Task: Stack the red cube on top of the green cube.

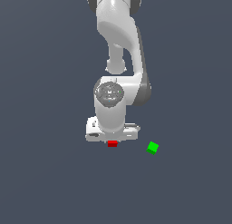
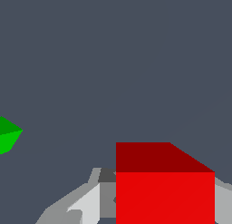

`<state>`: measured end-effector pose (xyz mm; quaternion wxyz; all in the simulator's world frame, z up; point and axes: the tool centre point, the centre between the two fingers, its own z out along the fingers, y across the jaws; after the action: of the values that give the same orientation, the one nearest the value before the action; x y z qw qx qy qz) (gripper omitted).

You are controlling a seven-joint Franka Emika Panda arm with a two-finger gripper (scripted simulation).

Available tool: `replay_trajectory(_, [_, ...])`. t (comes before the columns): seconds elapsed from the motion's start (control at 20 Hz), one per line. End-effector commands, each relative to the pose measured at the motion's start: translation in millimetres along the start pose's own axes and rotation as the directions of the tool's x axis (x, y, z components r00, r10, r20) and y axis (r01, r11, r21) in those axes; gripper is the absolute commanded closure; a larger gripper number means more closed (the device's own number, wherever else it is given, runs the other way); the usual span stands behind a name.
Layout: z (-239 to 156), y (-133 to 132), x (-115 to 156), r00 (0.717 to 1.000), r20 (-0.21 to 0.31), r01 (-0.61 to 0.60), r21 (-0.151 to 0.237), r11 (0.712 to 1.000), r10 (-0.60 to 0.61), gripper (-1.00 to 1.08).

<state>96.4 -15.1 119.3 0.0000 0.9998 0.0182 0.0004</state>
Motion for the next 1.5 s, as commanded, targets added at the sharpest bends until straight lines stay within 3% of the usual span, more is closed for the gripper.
replay_trajectory(0.0, [0, 0, 0, 1.0, 0.0, 0.0, 0.0, 1.0, 0.0, 1.08])
replay_trajectory(0.35, [7, -23, 0, 1.0, 0.0, 0.0, 0.0, 1.0, 0.0, 1.08])
replay_trajectory(1.05, [49, -163, 1, 1.0, 0.001, 0.0, 0.0, 1.0, 0.0, 1.08])
replay_trajectory(1.45, [59, -196, 4, 1.0, 0.001, 0.0, 0.0, 1.0, 0.0, 1.08])
